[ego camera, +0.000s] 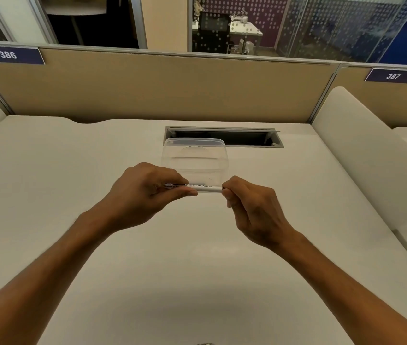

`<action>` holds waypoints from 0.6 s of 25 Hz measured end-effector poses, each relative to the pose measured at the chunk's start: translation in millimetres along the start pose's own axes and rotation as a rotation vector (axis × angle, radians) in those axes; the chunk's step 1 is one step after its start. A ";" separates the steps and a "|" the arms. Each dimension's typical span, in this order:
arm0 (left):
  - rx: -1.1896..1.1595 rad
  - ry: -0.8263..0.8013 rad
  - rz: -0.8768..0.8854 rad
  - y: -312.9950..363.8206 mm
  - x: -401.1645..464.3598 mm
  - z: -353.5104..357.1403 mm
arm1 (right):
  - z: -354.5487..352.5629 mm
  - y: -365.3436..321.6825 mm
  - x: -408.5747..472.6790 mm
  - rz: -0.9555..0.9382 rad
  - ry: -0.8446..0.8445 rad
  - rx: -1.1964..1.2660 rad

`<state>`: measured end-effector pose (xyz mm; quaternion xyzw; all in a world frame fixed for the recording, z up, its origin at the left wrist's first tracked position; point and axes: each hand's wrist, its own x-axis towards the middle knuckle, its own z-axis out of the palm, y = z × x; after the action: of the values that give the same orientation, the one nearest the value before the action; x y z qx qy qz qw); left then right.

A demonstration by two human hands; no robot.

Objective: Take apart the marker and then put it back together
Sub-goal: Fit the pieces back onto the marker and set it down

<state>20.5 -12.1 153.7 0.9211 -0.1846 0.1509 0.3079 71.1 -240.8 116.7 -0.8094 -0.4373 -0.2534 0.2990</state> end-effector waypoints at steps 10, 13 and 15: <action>0.524 0.026 0.301 6.7 -2.6 -7.2 | -13.7 -18.7 17.1 0.850 -0.319 0.956; 0.435 0.050 0.242 5.8 -1.3 -5.1 | -10.0 -18.1 12.4 0.473 -0.164 0.431; 0.374 0.059 0.200 4.6 -0.4 -4.6 | -9.6 -12.0 9.0 0.140 -0.082 -0.047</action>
<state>17.3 -12.5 159.4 0.9345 -0.2348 0.2391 0.1203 63.8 -237.3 132.6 -0.8545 -0.3854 -0.2087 0.2788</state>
